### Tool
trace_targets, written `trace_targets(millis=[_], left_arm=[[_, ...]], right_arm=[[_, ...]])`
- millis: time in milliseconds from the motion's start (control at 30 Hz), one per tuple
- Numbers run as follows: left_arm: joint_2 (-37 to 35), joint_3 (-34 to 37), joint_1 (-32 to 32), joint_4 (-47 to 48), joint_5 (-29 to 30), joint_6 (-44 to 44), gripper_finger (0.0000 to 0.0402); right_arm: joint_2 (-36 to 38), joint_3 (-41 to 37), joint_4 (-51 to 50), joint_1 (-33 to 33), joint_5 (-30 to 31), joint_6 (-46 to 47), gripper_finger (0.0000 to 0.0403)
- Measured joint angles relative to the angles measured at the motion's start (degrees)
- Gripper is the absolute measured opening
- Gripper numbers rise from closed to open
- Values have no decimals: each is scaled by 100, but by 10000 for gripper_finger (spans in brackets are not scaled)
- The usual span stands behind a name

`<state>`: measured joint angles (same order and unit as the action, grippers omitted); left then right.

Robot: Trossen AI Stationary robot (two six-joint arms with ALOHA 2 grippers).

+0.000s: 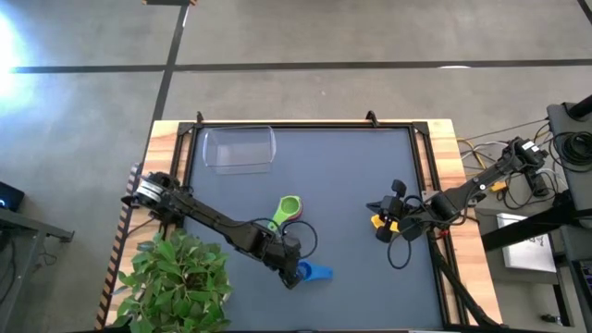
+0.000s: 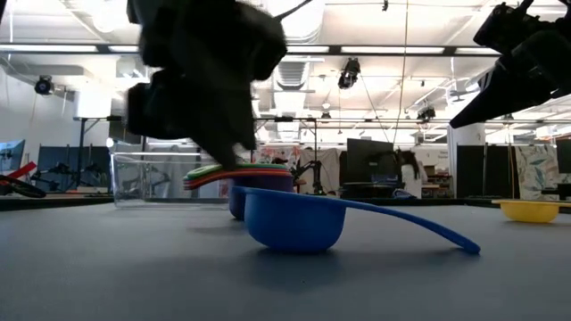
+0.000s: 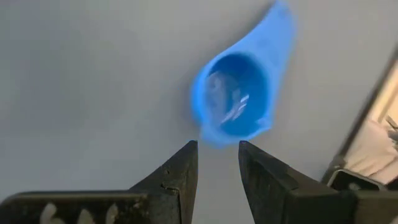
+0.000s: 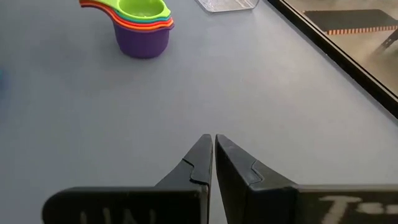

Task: Nest measuring cups in basket
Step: Stack the blue measuring cup on top of the green measuring cup

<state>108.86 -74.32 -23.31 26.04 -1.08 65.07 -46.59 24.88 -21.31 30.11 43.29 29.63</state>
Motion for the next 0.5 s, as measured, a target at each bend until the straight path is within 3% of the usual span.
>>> trace_targets(millis=[267, 500], left_arm=[[28, 0, -222, 329, -134, 1047, 98], [197, -2, -277, -122, 341, 1416, 98]], right_arm=[[0, 0, 19, -2, 2, -2, 9], [0, 0, 25, -2, 0, -2, 9]])
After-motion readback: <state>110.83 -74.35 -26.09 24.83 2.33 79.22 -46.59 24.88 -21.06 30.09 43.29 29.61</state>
